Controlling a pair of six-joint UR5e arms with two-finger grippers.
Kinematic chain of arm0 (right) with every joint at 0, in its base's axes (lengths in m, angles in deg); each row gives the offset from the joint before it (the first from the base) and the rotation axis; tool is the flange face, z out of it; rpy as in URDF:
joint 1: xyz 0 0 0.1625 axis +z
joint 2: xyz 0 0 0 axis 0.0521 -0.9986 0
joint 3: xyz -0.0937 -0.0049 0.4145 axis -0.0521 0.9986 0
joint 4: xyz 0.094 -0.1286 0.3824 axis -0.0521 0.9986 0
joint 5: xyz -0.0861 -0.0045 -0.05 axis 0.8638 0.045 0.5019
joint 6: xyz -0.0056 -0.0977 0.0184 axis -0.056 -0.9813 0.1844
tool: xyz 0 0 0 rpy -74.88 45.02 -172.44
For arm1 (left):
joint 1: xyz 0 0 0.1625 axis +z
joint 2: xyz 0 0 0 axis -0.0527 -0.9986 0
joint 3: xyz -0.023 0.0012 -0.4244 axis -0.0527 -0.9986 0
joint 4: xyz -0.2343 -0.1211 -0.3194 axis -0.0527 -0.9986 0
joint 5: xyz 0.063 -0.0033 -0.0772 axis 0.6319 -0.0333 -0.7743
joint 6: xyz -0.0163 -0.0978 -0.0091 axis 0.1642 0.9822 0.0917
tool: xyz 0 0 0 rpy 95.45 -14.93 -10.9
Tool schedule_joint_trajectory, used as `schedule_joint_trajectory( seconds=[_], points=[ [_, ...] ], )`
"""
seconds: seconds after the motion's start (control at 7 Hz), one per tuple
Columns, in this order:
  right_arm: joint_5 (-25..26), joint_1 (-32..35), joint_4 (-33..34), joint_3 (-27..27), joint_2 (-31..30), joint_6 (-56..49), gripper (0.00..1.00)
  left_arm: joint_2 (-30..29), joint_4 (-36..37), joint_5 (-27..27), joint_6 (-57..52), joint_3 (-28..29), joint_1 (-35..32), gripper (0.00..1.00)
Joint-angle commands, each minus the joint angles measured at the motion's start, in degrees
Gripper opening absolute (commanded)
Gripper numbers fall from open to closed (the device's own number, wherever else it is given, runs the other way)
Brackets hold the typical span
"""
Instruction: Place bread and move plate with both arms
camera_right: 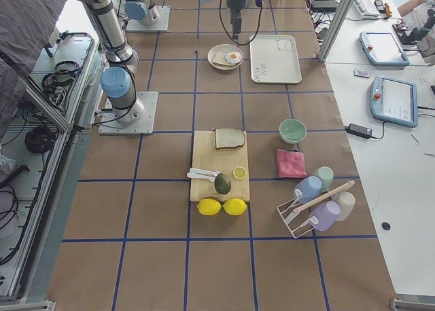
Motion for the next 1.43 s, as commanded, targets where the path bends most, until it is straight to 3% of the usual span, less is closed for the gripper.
schedule_joint_trajectory(
  seconds=[0.0, 1.29],
  points=[
    [-0.1, 0.0, 0.0, -0.1, 0.0, 0.0, 1.0, 0.0, 0.0, 0.0, 0.0, 0.0, 0.1, 1.0],
    [0.9, -0.3, 0.9, 0.0, -0.6, -1.6, 1.0, 0.0, 0.0, 0.0, 0.0, 0.0, 0.1, 1.0]
  ],
)
